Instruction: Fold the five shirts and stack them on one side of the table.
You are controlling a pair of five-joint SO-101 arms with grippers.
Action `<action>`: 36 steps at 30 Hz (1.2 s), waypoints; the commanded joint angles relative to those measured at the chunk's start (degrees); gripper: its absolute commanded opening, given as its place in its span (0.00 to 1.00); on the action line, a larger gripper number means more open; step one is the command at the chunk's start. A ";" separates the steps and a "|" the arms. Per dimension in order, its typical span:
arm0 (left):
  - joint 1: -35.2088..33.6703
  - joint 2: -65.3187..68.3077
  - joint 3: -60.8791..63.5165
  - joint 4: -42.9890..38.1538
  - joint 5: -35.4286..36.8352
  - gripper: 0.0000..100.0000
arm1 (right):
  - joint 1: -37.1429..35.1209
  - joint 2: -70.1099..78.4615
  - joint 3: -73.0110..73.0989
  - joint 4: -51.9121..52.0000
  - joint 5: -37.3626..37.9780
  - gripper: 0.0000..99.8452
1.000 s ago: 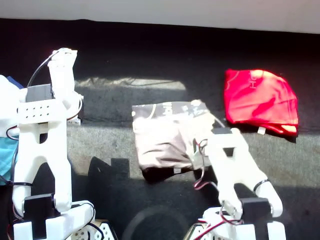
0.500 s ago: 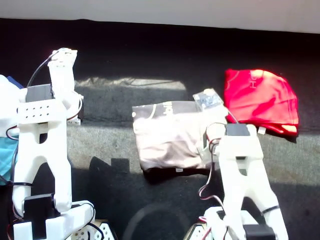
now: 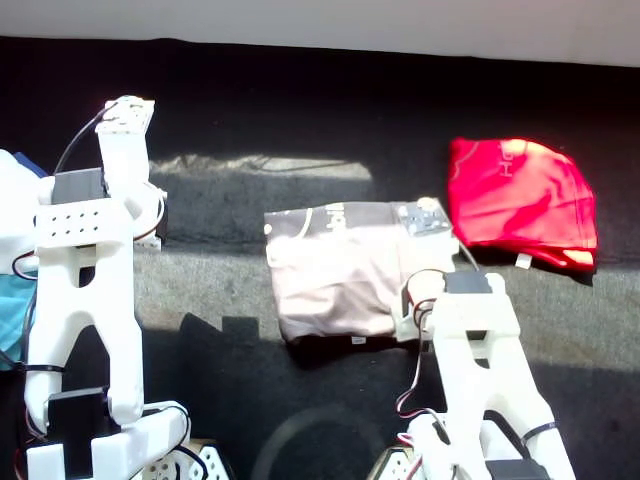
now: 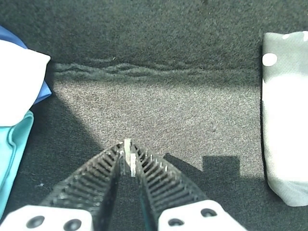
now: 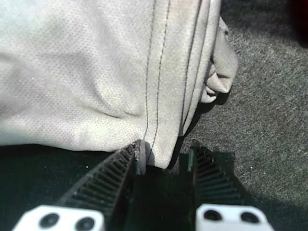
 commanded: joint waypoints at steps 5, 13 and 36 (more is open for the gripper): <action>-0.66 -1.54 -0.66 -0.62 0.26 0.01 | -0.48 1.01 -0.13 -1.10 -0.62 0.15; -0.66 -1.54 -0.66 -0.44 0.26 0.01 | 0.57 15.69 -3.65 -4.44 -0.70 0.14; -0.57 -1.54 -0.75 -1.41 0.26 0.01 | 4.88 0.31 -5.49 -1.19 9.67 0.01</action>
